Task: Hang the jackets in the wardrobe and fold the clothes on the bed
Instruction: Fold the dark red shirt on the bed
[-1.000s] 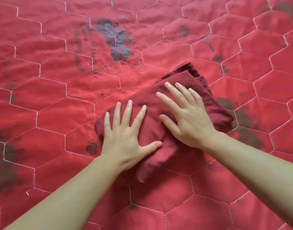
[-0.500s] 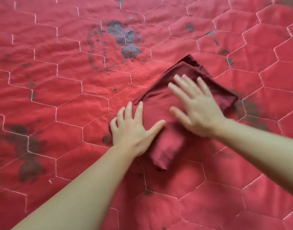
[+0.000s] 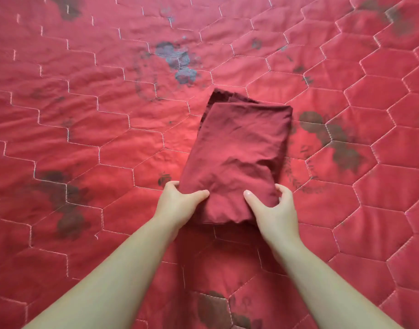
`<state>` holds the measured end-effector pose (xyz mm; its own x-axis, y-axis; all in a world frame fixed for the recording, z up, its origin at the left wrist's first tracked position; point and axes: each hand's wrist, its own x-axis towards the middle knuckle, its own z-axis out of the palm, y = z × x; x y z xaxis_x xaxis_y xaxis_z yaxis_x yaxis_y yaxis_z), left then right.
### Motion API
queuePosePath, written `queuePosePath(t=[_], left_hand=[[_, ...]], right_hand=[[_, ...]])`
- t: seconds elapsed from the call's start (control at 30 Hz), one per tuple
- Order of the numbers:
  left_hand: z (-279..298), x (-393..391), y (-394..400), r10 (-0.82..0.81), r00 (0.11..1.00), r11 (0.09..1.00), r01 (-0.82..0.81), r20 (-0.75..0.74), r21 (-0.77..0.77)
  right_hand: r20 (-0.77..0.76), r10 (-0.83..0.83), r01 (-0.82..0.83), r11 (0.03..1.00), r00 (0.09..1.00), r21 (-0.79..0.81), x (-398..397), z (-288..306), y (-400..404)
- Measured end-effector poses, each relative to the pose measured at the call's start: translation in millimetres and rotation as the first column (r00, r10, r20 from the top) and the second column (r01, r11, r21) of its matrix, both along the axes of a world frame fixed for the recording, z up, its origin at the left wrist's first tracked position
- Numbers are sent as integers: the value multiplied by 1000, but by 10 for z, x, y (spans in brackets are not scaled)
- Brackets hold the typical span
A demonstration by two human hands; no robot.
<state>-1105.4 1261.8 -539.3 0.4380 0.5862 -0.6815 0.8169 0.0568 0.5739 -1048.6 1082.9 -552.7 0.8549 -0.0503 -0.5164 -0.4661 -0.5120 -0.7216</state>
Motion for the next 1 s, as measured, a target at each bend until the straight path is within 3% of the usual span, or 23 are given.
queuePosePath(t=[0.07,0.13,0.23,0.33,0.4,0.5,0.63,0.73,0.83,0.9,1.0], left_hand=[[19,-50,32,17,1000,978,-22,-22,-209],[34,-133,43,8,1000,941,-16,-26,-338],[34,-324,-15,-9,1000,929,8,-1,-369],[64,-556,-150,42,997,918,-15,58,-396],[92,-691,-216,102,992,861,-53,69,-506],[169,-855,-272,129,989,777,-60,66,-627],[290,-1043,-323,191,977,743,-79,98,-665],[406,-1094,-330,256,952,803,-114,165,-585],[544,-1018,-341,-10,897,959,133,442,-249],[656,-899,-353,-149,828,965,241,540,-103],[692,-783,-325,-309,763,907,415,568,-64]], right_hand=[[-131,-44,57,994,990,96,48,21,-28],[-156,-31,56,987,987,154,31,11,-127],[-153,21,11,979,988,201,-79,35,-317],[-308,4,100,942,951,322,-231,92,-496],[-422,36,142,913,906,382,-332,143,-588],[-376,63,103,908,925,405,-440,225,-716],[-184,226,-160,935,957,317,-551,375,-856],[-170,205,-136,928,964,347,-561,433,-897],[-394,153,73,863,906,500,-473,527,-860],[-547,102,215,847,831,486,-365,543,-829],[-671,61,367,799,739,477,-148,522,-808]])
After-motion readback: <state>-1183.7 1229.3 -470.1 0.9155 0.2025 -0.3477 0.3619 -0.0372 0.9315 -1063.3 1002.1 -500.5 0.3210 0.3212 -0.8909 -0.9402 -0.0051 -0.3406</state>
